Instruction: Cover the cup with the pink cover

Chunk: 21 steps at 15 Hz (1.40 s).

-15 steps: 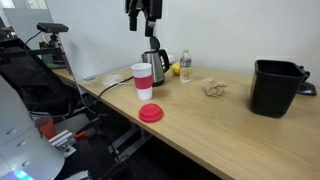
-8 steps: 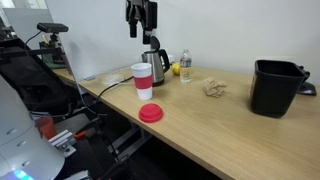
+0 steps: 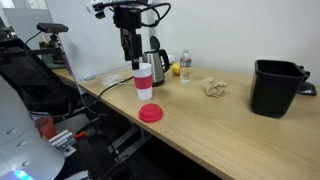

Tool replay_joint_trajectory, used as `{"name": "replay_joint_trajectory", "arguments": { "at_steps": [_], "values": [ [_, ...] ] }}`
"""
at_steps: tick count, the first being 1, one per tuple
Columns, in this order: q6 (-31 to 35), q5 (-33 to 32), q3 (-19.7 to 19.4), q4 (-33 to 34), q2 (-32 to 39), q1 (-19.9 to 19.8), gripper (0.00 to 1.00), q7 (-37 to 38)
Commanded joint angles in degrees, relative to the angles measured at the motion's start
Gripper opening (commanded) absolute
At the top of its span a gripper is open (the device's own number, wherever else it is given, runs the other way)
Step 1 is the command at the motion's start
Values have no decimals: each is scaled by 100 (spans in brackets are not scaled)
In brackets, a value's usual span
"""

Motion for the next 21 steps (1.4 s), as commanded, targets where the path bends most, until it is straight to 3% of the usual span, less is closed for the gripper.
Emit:
{"name": "replay_joint_trajectory", "arguments": {
  "at_steps": [1,3,4,12,21],
  "values": [
    [652,62,124,-71,288,-142,100,295],
    [929,46,127,-58,461,-140,100,400],
    [665,51,88,-57,287,-78,100,283],
    [823,73,87,-32,489,-81,100,364],
    [2011,-250,170,-38,1609,-309,100,765]
  ]
}}
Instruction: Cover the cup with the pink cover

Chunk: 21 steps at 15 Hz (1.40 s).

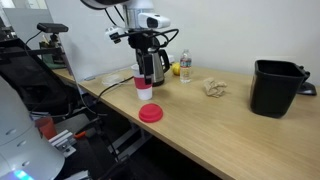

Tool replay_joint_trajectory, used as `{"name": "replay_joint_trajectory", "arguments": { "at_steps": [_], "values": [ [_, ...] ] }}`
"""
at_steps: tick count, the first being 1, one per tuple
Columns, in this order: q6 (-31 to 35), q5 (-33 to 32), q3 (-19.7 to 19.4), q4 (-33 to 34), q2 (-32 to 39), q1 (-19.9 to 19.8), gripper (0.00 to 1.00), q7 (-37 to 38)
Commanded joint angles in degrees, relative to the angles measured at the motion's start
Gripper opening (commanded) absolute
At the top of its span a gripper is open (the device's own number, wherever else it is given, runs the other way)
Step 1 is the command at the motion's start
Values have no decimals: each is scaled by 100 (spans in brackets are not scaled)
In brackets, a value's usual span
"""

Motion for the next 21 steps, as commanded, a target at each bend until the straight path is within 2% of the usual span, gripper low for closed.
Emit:
{"name": "replay_joint_trajectory", "arguments": {
  "at_steps": [1,5,21],
  "values": [
    [596,-236,152,4,529,-241,100,270],
    [912,-640,146,4,1013,-376,100,680],
    [1533,-1379,24,19,2204,-152,100,1351]
  ]
}}
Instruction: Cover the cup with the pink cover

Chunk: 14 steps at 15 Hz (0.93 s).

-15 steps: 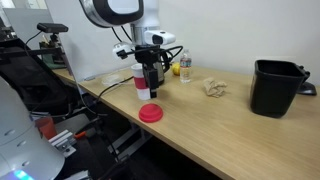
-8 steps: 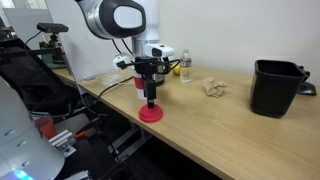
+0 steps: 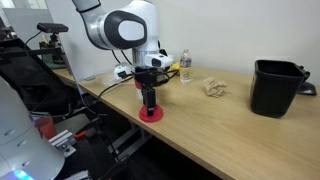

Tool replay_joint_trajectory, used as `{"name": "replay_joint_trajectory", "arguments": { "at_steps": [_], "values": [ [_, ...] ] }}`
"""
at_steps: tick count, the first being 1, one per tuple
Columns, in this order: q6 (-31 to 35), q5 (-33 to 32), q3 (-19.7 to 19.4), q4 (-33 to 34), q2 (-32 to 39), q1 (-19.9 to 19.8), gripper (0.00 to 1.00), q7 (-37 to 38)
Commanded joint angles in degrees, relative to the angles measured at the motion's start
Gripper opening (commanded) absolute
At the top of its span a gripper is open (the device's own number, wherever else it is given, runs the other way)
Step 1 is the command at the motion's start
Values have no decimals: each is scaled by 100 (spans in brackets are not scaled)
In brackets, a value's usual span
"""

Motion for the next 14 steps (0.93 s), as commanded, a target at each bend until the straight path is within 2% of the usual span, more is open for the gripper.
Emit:
{"name": "replay_joint_trajectory", "arguments": {
  "at_steps": [1,6,14],
  "values": [
    [225,-119,-21,3,161,61,100,153],
    [218,-230,-40,5,94,87,100,279],
    [113,337,-32,78,-42,98,100,-31]
  ]
}}
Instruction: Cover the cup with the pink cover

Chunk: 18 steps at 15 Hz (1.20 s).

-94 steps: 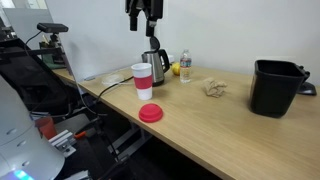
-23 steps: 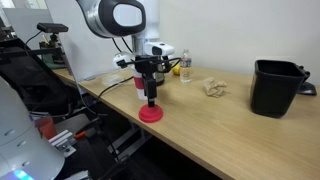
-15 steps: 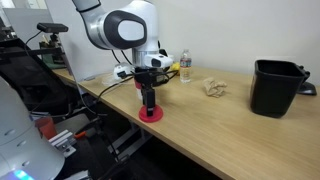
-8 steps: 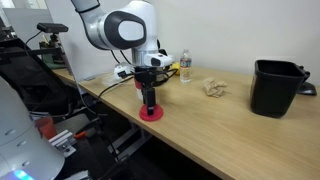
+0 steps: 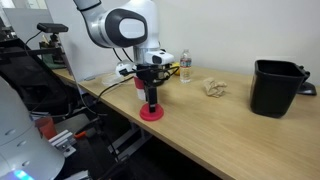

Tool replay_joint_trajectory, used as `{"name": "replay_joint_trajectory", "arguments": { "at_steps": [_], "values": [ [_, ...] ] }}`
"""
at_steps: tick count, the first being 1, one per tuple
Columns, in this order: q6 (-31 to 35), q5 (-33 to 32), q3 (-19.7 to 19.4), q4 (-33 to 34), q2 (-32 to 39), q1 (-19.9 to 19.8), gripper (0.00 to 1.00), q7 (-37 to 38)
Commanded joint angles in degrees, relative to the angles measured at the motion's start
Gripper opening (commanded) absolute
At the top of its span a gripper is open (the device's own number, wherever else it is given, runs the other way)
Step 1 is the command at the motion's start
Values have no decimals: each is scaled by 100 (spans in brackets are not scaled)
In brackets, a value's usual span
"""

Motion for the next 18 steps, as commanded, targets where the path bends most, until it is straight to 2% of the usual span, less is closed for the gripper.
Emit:
{"name": "replay_joint_trajectory", "arguments": {
  "at_steps": [1,4,9,18],
  "values": [
    [-28,300,-21,7,-2,26,100,-227],
    [-25,540,3,7,-3,60,100,-467],
    [24,361,-18,5,109,64,100,-392],
    [130,475,-34,3,358,124,100,-516]
  ]
}}
